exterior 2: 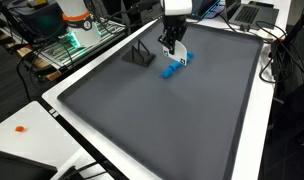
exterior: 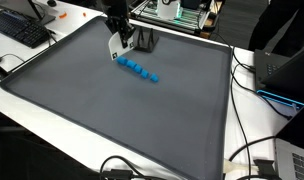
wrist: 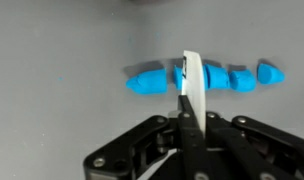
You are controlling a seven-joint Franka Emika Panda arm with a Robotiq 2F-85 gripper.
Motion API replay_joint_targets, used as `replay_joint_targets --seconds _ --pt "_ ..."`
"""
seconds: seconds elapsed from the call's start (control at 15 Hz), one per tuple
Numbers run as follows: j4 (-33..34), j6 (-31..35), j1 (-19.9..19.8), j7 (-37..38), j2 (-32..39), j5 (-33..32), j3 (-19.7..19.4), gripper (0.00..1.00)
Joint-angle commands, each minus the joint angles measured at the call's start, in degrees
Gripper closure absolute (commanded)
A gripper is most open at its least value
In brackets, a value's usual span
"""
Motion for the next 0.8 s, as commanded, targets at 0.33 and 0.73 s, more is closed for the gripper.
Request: replay_joint_targets --seconds 0.33,0.73 --pt "-10.2 -3.4 1.7 23.3 -12.5 2.3 0.3 0.99" --pt "-15.0 -6.0 1.7 32.1 -16.1 8.4 1.7 0.99"
